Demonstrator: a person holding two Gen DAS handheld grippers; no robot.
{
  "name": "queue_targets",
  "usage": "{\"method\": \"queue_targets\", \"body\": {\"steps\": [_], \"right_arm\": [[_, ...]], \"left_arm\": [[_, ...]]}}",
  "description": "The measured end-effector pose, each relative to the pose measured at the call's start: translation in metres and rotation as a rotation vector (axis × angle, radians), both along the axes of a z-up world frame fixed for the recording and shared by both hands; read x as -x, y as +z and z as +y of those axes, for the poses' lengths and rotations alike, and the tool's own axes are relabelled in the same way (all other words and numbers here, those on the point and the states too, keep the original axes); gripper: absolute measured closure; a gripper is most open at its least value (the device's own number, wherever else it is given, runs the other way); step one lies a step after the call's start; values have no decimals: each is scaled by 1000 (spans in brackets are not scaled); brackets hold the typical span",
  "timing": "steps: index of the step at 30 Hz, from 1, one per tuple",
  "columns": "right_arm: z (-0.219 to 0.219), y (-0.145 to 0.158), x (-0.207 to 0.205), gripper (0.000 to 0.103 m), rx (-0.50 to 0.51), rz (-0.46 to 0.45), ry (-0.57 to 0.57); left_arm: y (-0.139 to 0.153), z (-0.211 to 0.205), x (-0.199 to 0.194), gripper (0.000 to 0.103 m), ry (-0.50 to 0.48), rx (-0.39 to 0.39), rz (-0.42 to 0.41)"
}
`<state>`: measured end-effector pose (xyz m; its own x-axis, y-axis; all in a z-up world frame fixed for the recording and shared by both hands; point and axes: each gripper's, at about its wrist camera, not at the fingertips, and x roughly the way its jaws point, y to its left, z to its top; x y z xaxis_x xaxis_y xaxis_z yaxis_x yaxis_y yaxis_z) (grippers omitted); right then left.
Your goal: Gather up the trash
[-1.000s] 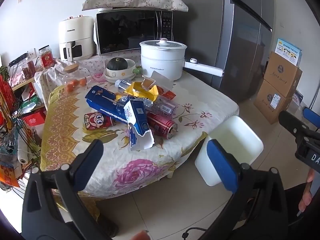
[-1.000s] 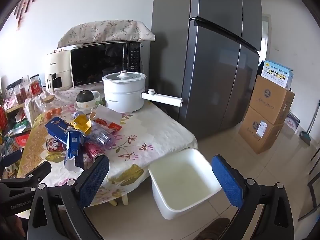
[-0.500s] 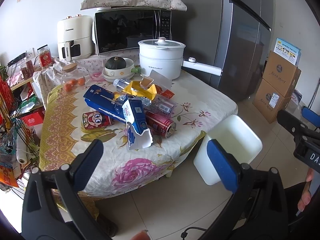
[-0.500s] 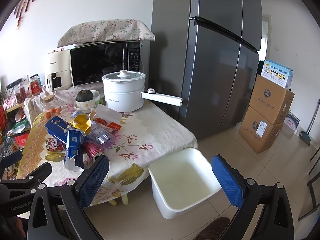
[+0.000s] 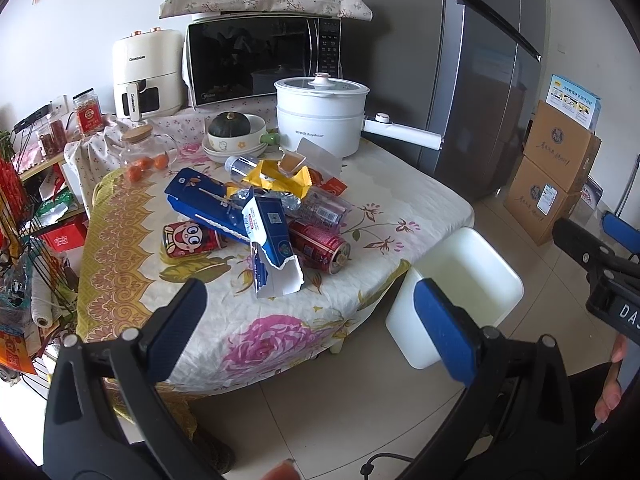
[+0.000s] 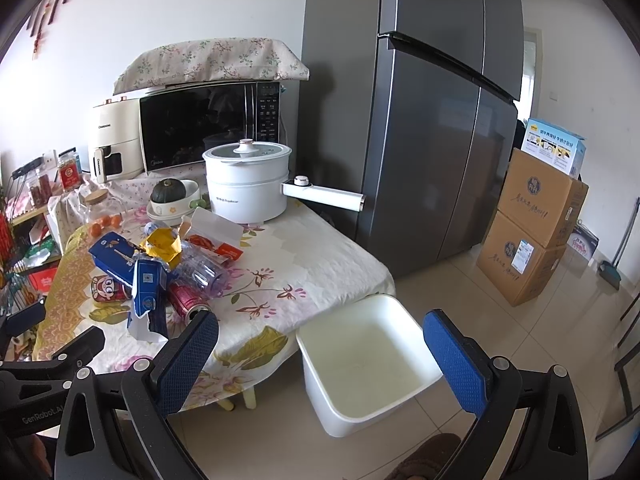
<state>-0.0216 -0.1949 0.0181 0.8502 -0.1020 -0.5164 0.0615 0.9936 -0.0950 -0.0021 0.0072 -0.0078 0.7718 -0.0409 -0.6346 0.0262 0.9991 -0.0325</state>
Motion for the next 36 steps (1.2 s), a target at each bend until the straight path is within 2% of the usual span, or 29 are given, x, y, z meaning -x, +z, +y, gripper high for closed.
{"method": "queue_targets", "body": {"steps": [36], "right_arm": [[-3,-7,5,0,0,14,-3]], "left_arm": [[-4,-2,2,0,-7,4,11]]}}
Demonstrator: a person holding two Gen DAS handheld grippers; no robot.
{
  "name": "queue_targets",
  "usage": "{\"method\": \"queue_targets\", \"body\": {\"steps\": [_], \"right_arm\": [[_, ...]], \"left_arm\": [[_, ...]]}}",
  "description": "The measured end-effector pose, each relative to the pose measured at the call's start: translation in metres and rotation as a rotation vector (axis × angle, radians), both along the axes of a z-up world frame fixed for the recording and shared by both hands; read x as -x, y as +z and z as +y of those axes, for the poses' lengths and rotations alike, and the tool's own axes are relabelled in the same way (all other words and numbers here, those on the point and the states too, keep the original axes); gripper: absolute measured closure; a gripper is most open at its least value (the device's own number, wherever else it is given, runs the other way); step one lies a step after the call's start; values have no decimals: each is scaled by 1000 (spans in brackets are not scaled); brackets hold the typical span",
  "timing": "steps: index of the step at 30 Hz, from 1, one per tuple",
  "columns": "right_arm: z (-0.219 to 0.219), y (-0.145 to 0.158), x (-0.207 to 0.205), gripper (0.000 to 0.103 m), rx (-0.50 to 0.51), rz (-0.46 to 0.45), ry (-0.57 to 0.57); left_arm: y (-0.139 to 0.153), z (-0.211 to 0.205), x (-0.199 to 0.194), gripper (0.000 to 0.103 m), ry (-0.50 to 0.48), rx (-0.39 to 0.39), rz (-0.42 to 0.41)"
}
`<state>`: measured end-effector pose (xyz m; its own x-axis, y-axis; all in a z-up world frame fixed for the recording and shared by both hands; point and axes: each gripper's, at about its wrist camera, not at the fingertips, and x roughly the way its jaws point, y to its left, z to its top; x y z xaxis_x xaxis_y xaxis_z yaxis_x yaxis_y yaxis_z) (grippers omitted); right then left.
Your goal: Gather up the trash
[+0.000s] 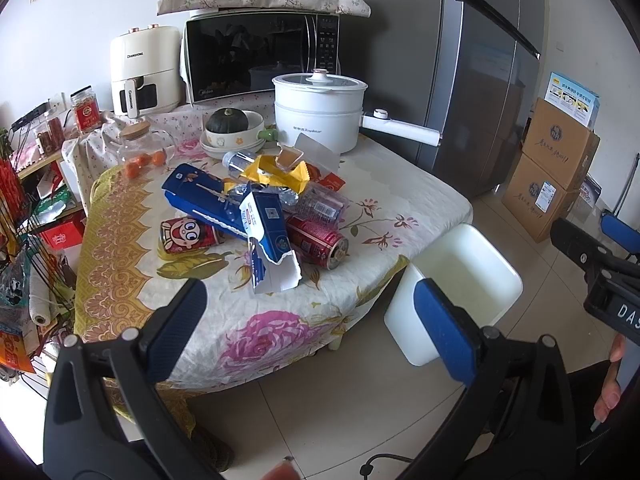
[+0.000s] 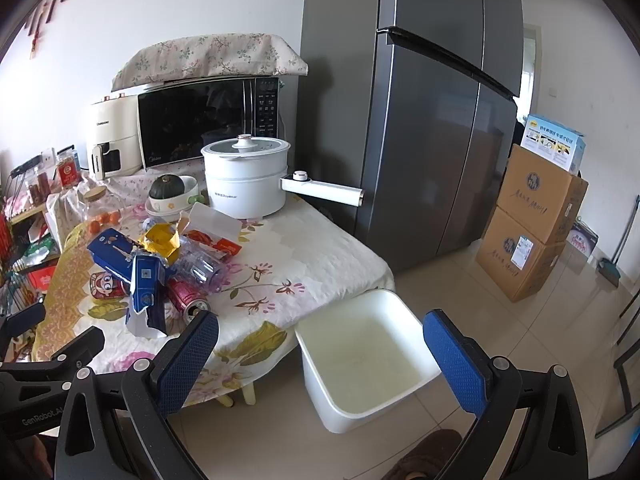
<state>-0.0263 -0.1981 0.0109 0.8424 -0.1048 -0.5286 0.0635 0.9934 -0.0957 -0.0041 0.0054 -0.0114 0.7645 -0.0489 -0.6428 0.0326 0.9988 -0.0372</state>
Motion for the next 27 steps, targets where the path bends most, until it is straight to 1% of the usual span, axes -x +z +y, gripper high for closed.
{"method": "queue_targets", "body": {"steps": [14,20,27], "right_arm": [[2,1,-7,0,-16,32,4],[-5,9,-9,0,-48,10,3],[-5,12,-13,0,-42,-8,-7]], "left_arm": [[-1,4,-4,0,-15,-5,14],[-1,5,-7,0,-19,-42,-12],[2,9,-9,0,-21,-44,-30]]}}
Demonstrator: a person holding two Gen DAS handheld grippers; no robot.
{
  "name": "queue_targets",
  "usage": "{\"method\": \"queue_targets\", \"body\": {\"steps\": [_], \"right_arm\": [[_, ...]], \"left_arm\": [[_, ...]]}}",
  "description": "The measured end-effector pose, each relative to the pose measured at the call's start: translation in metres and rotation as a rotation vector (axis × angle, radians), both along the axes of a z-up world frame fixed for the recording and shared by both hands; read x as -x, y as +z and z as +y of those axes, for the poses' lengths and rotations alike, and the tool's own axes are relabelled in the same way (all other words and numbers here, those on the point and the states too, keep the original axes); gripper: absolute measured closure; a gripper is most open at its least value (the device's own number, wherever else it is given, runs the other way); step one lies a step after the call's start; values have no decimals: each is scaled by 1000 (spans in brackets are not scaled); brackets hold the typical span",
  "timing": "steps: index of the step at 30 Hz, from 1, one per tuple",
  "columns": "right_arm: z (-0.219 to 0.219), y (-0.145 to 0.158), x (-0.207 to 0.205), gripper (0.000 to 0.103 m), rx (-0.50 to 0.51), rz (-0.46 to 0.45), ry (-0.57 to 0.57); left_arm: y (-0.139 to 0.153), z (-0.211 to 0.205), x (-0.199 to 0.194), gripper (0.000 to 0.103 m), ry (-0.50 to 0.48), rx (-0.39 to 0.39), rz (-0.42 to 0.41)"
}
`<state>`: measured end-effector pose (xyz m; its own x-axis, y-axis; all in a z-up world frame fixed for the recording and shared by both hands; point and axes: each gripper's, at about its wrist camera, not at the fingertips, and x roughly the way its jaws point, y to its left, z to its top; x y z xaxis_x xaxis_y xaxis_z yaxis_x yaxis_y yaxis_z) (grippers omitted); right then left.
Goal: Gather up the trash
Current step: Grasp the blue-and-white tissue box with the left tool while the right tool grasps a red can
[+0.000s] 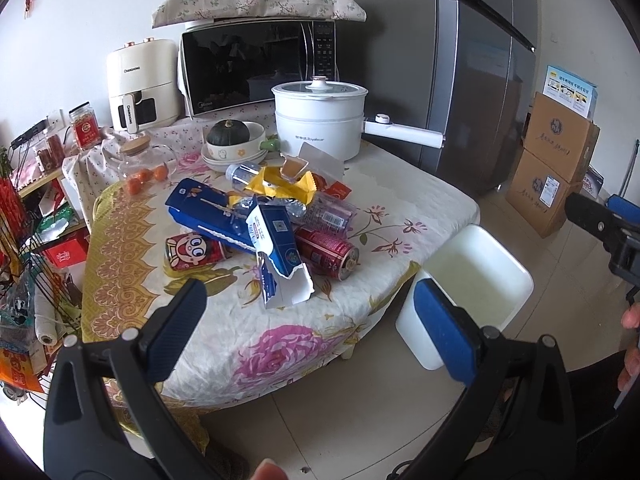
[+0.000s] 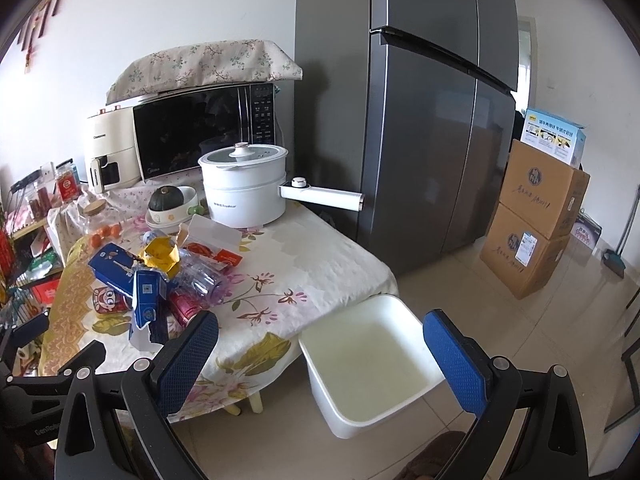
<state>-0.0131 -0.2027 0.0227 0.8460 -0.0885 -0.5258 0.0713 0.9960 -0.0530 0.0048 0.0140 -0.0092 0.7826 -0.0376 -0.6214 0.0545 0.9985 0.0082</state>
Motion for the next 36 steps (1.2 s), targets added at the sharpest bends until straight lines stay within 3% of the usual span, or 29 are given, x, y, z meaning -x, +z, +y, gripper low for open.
{"method": "queue_targets", "body": {"steps": [14,18,22,30,36], "right_arm": [[25,17,-12,0,45,-31,75],[32,23,-30,0,10,-9,119],[41,25,-55,0,-7,47,161],[50,-4,-116,0,-40,231,222],[44,-58,-153,0,-60,394,205]], "left_arm": [[7,12,-10,0,-24,-24,-27],[6,20,-23,0,-55,-28,9],[-1,35,-44,0,-70,-23,109],[-32,85,-93,0,-49,82,316],[-74,103,-124,0,-38,309,451]]}}
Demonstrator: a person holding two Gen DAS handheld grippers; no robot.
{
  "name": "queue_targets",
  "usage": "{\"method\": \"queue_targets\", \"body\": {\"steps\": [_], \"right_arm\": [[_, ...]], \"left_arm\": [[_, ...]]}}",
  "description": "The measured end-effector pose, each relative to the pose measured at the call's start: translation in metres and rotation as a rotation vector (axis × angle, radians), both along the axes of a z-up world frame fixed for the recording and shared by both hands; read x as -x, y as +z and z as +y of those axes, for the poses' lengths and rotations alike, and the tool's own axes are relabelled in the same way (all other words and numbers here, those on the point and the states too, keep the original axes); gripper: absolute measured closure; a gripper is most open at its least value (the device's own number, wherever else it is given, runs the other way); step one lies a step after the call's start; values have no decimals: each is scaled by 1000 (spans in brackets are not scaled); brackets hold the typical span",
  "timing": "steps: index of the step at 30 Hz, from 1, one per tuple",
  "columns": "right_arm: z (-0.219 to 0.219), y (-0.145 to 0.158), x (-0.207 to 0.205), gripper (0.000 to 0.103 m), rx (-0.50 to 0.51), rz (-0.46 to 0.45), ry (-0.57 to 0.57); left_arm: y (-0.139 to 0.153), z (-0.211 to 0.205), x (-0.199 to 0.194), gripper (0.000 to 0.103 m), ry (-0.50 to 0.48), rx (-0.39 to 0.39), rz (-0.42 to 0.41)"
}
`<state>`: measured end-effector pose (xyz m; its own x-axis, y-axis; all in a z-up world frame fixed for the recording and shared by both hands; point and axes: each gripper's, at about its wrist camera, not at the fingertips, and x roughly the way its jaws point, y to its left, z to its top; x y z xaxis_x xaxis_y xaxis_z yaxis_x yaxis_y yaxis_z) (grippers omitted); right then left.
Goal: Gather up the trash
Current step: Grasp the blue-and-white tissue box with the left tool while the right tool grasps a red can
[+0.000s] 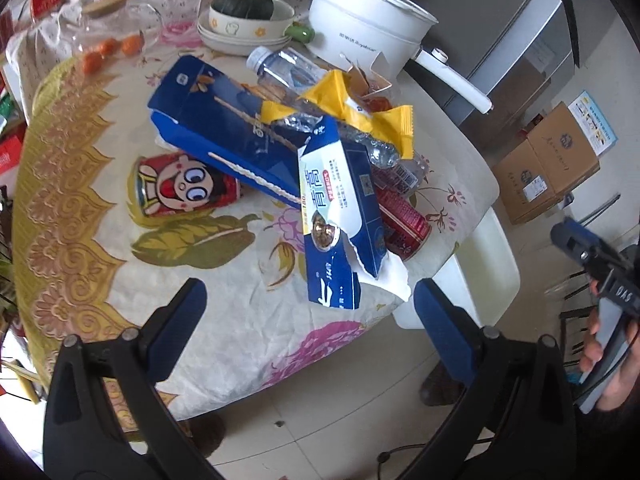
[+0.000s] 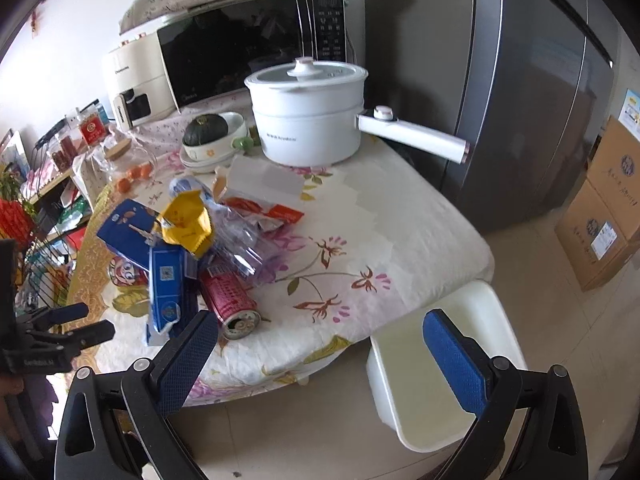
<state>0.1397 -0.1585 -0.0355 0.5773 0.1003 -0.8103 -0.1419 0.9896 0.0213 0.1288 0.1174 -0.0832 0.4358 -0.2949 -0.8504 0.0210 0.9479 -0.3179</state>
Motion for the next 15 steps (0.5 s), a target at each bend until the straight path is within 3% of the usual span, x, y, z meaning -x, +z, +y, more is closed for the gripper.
{"method": "queue_targets", "body": {"steps": [4,9,12,15], "right_arm": [[-3,-14,-17,0,2,60,-7],[1,-12,-32,0,-45,78,-8],[7,-14,-38,0,-55,82,-10],[13,-15,-42,0,-54,85,-5]], "left_arm": [[-6,-12,-18,0,5,71,14],[-14,-35,-42,1,-12,56,5],[-32,-38,-54,11,11,56,53],[-41,-32,-60,21,45,107,74]]}}
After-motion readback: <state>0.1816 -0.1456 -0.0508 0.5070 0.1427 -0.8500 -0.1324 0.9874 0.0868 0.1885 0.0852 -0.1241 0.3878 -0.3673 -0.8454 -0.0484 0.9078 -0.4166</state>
